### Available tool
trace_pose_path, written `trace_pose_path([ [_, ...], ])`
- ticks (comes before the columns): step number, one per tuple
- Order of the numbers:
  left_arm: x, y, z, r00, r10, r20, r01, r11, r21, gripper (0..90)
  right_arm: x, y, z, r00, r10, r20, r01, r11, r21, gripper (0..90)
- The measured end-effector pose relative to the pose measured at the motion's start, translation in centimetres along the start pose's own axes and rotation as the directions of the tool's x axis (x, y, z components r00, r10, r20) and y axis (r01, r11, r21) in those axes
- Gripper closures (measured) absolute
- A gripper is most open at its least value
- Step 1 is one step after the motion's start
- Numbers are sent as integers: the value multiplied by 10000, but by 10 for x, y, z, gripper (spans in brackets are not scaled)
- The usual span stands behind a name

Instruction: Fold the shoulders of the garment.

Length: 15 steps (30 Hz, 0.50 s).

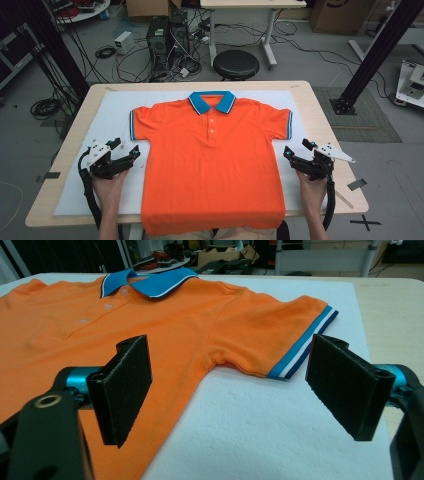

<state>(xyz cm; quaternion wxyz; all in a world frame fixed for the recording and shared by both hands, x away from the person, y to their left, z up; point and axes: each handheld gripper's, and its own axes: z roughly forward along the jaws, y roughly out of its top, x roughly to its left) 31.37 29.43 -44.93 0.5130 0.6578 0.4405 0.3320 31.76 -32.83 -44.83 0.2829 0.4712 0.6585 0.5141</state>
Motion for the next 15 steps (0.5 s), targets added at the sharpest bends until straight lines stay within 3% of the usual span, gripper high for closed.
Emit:
trace_pose_path([
  [8, -2, 0, 0, 10000, 33, -41, -33, 10000, -4, 231, 1, 0, 0, 10000, 30, 38, -30, 10000, -13, 191],
  [15, -6, 1, 3, 9988, 394, -298, -386, 9989, 268, 233, 1, 0, 0, 10000, -30, 60, 30, 10000, 21, 191],
])
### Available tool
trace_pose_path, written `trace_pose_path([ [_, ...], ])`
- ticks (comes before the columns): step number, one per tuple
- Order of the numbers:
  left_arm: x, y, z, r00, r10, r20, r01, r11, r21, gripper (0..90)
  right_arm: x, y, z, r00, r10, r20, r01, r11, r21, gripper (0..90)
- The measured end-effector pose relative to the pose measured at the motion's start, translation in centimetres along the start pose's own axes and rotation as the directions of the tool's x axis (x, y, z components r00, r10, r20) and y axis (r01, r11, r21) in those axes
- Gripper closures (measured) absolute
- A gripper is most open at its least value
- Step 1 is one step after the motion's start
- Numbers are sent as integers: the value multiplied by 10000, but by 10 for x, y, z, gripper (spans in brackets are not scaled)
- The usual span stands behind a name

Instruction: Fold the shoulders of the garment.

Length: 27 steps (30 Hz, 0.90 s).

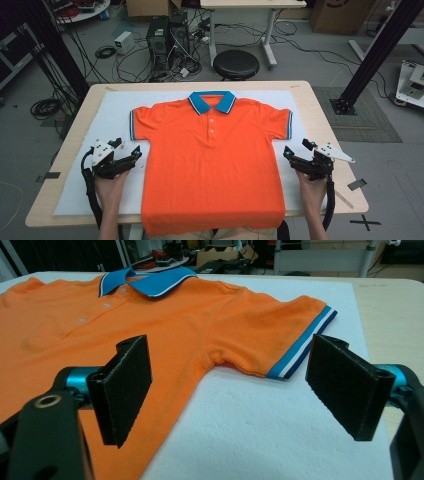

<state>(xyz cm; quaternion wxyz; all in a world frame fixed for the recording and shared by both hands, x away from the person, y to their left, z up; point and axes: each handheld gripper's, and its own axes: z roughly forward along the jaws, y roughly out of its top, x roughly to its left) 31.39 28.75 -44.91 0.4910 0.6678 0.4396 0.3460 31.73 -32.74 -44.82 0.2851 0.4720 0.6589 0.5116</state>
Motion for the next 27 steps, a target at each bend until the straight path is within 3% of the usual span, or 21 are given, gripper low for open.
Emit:
trace_pose_path([
  [7, 4, -1, -1, 9992, -387, 18, 387, 9992, -109, 234, 0, 0, 0, 10000, -33, 65, 33, 10000, 38, 191],
  [15, 4, -1, -1, 9992, -410, -35, 410, 9991, -93, 242, 1, 0, 1, 9999, -60, 141, 59, 9999, 119, 191],
  [20, 2, 0, 1, 9998, -173, -124, 174, 9998, 98, 242, 2, 1, 1, 9998, -5, 179, 2, 9998, 211, 191],
  [27, 4, 0, 1, 9991, -389, -163, 390, 9992, 86, 242, 2, 1, 3, 9997, -146, 203, 140, 9995, 281, 191],
])
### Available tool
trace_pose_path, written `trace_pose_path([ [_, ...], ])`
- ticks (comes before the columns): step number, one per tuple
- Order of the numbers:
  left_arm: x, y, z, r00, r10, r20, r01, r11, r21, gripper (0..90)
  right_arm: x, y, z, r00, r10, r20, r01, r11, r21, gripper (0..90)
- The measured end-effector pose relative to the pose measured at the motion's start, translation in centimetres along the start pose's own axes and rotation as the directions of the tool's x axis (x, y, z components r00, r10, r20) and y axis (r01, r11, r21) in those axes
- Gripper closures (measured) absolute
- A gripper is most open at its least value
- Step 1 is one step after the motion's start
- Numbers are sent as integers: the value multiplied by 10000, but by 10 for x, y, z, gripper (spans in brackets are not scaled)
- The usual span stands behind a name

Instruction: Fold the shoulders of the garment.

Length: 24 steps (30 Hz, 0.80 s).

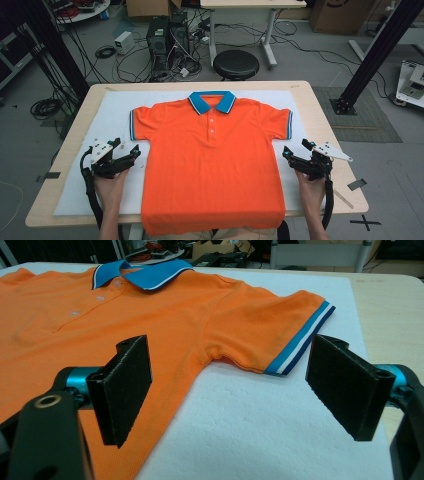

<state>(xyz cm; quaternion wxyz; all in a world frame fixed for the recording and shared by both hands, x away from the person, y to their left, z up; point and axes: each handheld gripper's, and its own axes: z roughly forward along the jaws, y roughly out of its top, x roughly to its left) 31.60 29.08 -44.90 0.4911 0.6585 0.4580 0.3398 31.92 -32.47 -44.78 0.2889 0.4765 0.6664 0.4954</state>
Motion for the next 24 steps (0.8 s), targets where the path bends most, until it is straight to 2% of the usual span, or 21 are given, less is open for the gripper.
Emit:
trace_pose_path([
  [5, -2, 1, 2, 9998, 175, -59, -174, 9997, 156, 242, 0, 0, 0, 10000, 94, -20, -94, 10000, 25, 191],
  [10, -3, 1, 3, 9997, 143, -201, -136, 9992, 363, 250, 0, 0, 0, 10000, 70, 8, -70, 10000, 34, 191],
  [14, -6, 3, 10, 9980, 330, -546, -276, 9949, 973, 249, 1, 0, 0, 9999, 98, 53, -98, 9999, 67, 191],
  [16, -5, 4, 11, 9985, 373, -400, -329, 9939, 1050, 250, 1, 0, 0, 9999, 93, 59, -93, 9999, 65, 191],
  [18, -3, 4, 11, 9997, 251, -30, -246, 9939, 1072, 268, 1, 0, 0, 9999, 91, 55, -91, 9999, 71, 191],
  [20, -1, 4, 10, 9999, -18, 166, 1, 9946, 1039, 298, 1, 0, 0, 9999, 77, 75, -77, 9999, 68, 191],
  [24, 4, 7, 11, 9984, -330, 465, 255, 9877, 1543, 322, 0, 0, 1, 9999, -52, 89, 51, 10000, 72, 191],
])
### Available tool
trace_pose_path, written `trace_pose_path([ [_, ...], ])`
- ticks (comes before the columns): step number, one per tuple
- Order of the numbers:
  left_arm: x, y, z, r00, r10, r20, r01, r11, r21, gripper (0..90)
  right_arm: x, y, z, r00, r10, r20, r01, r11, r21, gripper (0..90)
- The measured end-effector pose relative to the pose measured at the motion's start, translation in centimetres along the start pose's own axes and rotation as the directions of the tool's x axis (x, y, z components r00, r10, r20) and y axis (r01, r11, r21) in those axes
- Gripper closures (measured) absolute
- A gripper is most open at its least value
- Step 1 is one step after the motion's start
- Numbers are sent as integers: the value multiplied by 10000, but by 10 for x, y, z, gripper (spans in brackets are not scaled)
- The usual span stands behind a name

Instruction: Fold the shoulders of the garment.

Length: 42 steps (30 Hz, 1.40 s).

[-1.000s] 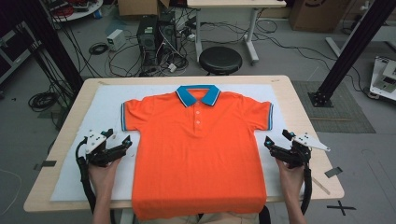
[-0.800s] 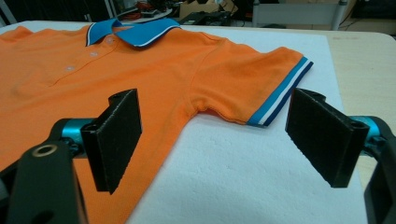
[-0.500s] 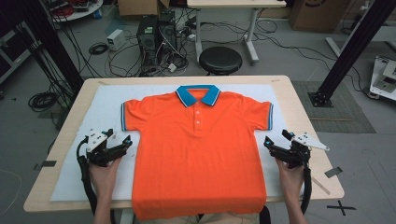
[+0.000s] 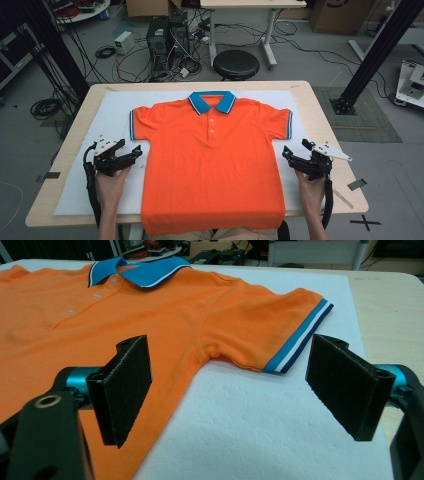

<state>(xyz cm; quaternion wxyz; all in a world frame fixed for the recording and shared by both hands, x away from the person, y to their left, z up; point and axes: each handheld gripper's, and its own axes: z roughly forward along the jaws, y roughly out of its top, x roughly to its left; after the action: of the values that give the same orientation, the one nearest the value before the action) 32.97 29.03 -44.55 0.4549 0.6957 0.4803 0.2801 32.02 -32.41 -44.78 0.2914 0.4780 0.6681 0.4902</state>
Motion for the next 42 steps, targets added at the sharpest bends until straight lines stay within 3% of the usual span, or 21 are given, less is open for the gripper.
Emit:
trace_pose_path([
  [4, 1, 9, -2, 10000, 89, 27, -89, 9999, 148, 394, 1, 0, 0, 10000, -10, 38, 9, 10000, 81, 191],
  [9, 8, 44, 4, 9999, -33, 148, 19, 9958, 915, 445, 2, 0, 0, 10000, -4, 79, 3, 9999, 106, 191],
  [10, 8, 44, 4, 9999, -33, 148, 19, 9958, 915, 445, 2, 0, 0, 10000, -4, 79, 3, 9999, 106, 191],
  [12, 16, 59, 14, 9990, -366, 262, 322, 9877, 1530, 450, 2, 0, 1, 10000, -24, 87, 24, 10000, 94, 191],
  [16, 32, 69, 33, 9981, -620, 5, 607, 9798, 1907, 474, 2, 0, 1, 9999, -65, 104, 64, 9999, 98, 191],
  [19, 47, 74, 48, 9936, -1122, -106, 1115, 9649, 2378, 492, 2, 1, 1, 9999, -101, 107, 100, 9999, 112, 191],
  [22, 54, 75, 57, 9922, -1245, -78, 1227, 9627, 2412, 559, 2, 1, 1, 9999, -72, 115, 70, 9998, 168, 191],
  [24, 60, 74, 67, 9924, -1210, -227, 1225, 9527, 2780, 561, 2, 1, 2, 9999, -110, 124, 108, 9998, 173, 191],
  [26, 68, 69, 79, 9898, -1418, -140, 1389, 9375, 3190, 562, 2, 1, 2, 9998, -145, 160, 142, 9997, 184, 191],
  [27, 68, 68, 82, 9894, -1436, -194, 1421, 9349, 3252, 562, 2, 1, 2, 9998, -109, 178, 106, 9997, 202, 191],
  [29, 66, 67, 84, 9897, -1371, -409, 1430, 9390, 3128, 562, 2, 1, 2, 9998, -137, 168, 134, 9997, 185, 191],
  [32, 68, 66, 86, 9869, -1529, -519, 1615, 9393, 3028, 569, 2, 1, 2, 9998, -84, 187, 80, 9998, 200, 191],
  [33, 72, 64, 89, 9833, -1740, -535, 1820, 9312, 3158, 569, 2, 1, 2, 9998, -76, 188, 72, 9998, 201, 191],
  [38, 75, 59, 95, 9833, -1711, -628, 1823, 9215, 3430, 577, 2, 1, 2, 9997, -96, 204, 91, 9998, 203, 191],
  [42, 72, 59, 97, 9873, -1430, -685, 1579, 9253, 3449, 587, 2, 1, 2, 9996, -95, 258, 88, 9996, 253, 191],
])
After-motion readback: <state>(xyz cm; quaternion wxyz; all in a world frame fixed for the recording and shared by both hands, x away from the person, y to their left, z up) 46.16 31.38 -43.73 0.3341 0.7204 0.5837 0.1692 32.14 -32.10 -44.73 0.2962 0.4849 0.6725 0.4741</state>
